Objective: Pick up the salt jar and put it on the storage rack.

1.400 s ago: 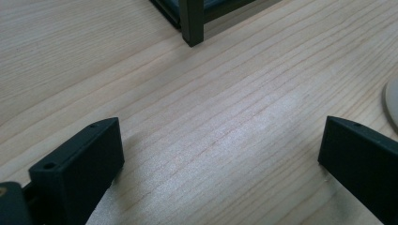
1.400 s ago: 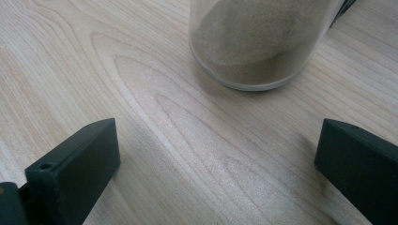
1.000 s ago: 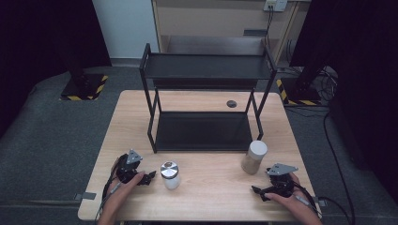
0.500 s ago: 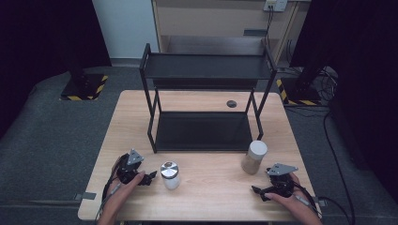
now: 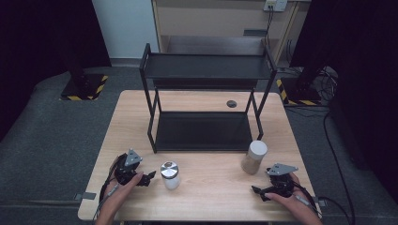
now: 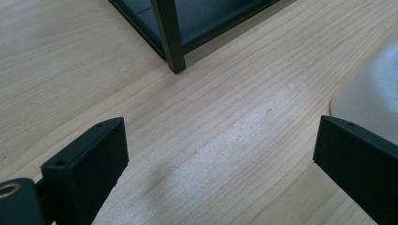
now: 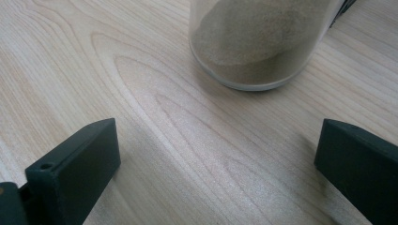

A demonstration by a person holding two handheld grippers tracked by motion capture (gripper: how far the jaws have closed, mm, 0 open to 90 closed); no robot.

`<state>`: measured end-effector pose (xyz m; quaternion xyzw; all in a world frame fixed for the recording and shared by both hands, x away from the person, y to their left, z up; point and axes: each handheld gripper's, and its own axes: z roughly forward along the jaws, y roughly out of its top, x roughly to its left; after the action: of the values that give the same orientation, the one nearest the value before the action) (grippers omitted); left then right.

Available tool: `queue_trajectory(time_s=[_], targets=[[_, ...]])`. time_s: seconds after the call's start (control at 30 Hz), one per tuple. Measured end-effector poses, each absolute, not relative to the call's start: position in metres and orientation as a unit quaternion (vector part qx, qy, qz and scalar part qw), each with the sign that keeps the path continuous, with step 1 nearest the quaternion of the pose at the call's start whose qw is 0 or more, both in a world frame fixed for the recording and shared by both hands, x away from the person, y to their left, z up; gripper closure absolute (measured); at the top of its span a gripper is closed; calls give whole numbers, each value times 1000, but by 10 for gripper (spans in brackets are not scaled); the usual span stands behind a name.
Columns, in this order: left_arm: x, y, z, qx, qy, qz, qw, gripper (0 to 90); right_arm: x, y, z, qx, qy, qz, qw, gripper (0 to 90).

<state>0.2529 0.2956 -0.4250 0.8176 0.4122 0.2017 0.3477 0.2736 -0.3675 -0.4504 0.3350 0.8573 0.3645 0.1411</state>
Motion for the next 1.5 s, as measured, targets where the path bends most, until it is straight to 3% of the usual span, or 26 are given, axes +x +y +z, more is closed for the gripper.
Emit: queue_trajectory(time_s=[1.5], targets=[[256, 279, -396, 874, 300, 150, 351, 21, 274, -368, -450, 333, 858, 365, 141, 14]])
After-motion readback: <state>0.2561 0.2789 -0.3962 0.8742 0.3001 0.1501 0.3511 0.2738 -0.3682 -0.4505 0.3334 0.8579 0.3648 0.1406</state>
